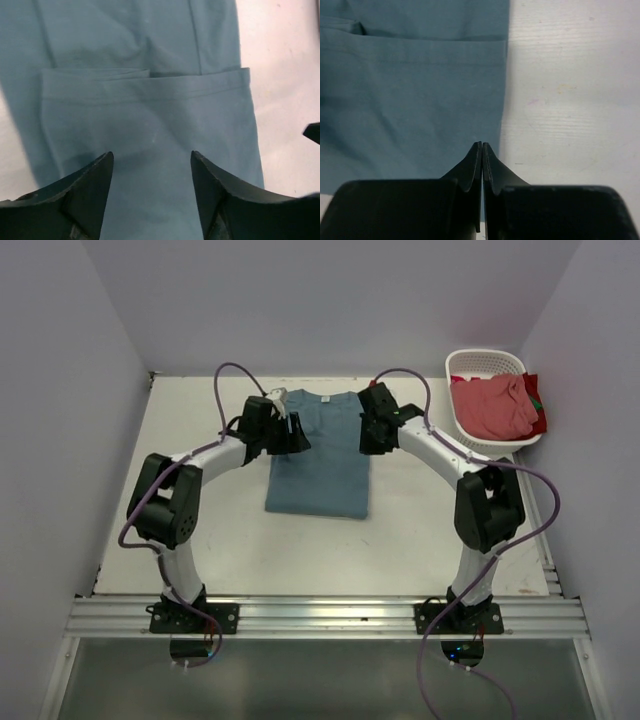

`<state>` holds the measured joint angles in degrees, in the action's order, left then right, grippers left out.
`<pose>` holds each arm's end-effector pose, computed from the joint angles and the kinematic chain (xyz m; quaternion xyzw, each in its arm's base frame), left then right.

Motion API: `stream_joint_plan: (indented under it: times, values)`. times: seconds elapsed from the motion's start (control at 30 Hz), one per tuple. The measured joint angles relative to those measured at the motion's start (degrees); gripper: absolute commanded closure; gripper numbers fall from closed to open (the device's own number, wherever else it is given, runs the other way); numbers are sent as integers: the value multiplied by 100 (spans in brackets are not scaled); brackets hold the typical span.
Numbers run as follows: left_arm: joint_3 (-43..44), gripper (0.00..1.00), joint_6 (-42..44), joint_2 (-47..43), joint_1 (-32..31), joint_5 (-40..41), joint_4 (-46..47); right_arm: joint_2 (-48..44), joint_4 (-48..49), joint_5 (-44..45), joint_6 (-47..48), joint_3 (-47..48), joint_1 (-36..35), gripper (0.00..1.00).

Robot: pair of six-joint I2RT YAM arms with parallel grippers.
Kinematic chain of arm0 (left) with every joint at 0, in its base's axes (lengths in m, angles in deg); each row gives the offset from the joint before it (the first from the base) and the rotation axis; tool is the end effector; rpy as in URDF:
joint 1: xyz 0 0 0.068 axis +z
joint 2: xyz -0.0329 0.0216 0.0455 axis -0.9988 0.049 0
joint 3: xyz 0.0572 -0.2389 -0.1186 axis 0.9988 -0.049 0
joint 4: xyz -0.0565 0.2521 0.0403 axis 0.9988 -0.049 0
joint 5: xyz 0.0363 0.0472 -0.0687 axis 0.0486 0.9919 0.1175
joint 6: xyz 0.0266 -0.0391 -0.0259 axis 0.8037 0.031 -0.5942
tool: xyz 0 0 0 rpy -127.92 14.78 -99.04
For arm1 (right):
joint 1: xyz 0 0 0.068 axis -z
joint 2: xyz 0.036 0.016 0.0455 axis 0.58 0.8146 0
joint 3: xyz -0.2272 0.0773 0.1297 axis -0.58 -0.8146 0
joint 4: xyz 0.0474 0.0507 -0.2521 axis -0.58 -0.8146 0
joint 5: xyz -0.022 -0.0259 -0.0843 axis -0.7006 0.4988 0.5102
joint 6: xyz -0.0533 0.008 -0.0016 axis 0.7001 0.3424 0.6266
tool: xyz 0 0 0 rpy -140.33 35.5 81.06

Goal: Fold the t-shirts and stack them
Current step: Fold the tshirt

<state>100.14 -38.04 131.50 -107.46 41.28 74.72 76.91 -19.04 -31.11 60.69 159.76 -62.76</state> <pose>0.3768 -0.1471 0.2037 -0.0163 0.9019 -0.2582 0.3458 0.3633 0.1792 0.2535 0.0390 0.9528 0.0429 0.2979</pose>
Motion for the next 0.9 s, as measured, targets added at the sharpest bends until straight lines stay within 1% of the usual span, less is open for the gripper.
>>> stream_joint_plan:
  times: [0.03, 0.1, 0.13, 0.17, 0.23, 0.33, 0.4, 0.5, 0.57, 0.7, 0.9]
  values:
    - [57, 56, -20, 157, 2, -267, 136, 28, 48, -133, 2, 0, 0, 100]
    - [107, 69, -103, 426, 13, -802, 422, 120, 116, -428, 0, 0, 0, 100]
    - [114, 78, -146, 560, 20, -1067, 577, 170, 149, -511, -2, 0, 0, 100]
    - [114, 82, -190, 693, 28, -1292, 693, 238, 177, -629, -4, 0, 0, 100]
    - [116, 89, -214, 909, 42, -1482, 804, 385, 214, -817, -7, 0, -2, 100]
    - [9, 92, -273, 1067, 66, -1335, 778, 509, 269, -973, -4, -39, -2, 100]
    - [-214, 92, -302, 1001, 94, -1104, 787, 518, 275, -1023, -4, -101, -2, 100]
    - [-573, 96, -356, 789, 151, -811, 960, 518, 302, -1045, -4, -164, -2, 100]
    - [-791, 96, -431, 675, 203, -673, 1137, 518, 302, -1062, -7, -177, -2, 100]
    - [-1346, 96, -721, 544, 385, -748, 1888, 518, 326, -1064, -4, -177, -2, 100]
    - [-1989, 97, -1414, 789, 570, -1364, 3491, 518, 365, -1078, -4, -251, -2, 100]
